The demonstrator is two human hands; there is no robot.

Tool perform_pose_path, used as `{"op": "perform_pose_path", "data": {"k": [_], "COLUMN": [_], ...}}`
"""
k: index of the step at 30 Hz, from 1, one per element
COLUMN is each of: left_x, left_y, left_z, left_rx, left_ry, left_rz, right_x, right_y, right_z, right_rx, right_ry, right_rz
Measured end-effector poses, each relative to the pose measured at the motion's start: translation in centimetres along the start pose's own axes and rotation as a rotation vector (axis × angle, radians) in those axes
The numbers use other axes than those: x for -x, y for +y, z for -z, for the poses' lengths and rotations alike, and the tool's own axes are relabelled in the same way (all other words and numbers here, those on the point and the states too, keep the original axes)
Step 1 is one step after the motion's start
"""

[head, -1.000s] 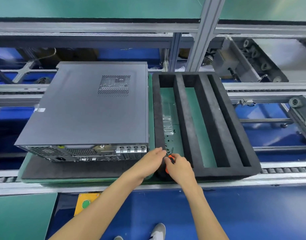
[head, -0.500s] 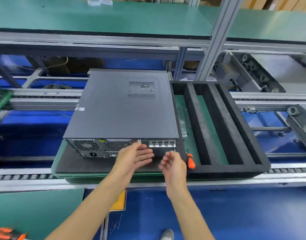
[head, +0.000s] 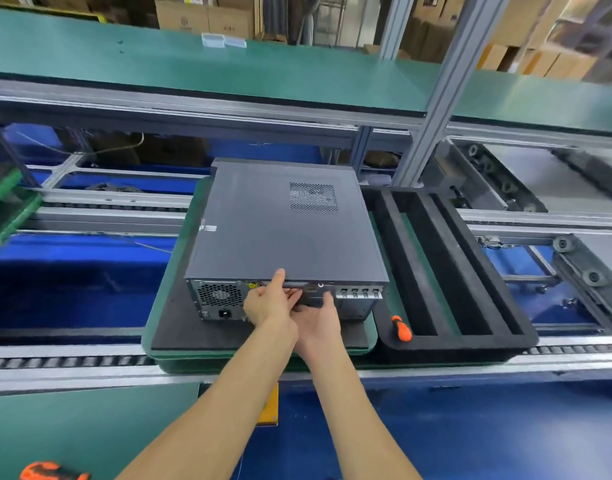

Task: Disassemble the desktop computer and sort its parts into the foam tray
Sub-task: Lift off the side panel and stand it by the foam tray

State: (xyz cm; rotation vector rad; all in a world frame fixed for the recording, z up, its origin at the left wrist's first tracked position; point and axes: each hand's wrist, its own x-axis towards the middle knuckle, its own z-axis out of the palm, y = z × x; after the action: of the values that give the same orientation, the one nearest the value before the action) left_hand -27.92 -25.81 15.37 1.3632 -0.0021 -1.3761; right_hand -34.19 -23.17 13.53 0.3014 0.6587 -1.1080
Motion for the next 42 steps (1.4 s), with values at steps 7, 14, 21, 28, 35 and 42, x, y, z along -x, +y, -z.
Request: {"op": "perform_pose_path", "data": {"k": [7, 14, 21, 28, 35, 42], "left_x": [0.5, 0.7, 1.5, 2.0, 3.8, 6.9], "left_y": [-1.5, 0.5, 2.6, 4.5, 6.5, 3.9], "left_z": [0.8, 1.9, 1.1, 1.1, 0.2, -2.3], "left_rx": [-0.054, 0.005, 0.042, 0.084, 0.081, -0.067], "left_ry": [-0.002, -0.134, -0.196, -0.273, -0.362, -0.586], "left_rz": [-0.136, 0.019, -0.084, -0.173, -0.328, -0.544], "right_x": [-0.9, -0.2, 2.7, 5.9, 11.6, 8.4], "right_y": [1.1, 2.9, -1.6, -2.7, -1.9, -5.9], "right_z": [0.9, 2.4, -0.9, -2.4, -4.7, -4.7], "right_rx": [-0.054, 0.22, 0.215, 0.565, 1.803, 2.048], "right_ry": [-0.035, 0.008, -0.049, 0.097, 0.204, 0.395], "right_rz": [0.074, 0.234, 0.556, 0.483, 1.75, 1.284]}}
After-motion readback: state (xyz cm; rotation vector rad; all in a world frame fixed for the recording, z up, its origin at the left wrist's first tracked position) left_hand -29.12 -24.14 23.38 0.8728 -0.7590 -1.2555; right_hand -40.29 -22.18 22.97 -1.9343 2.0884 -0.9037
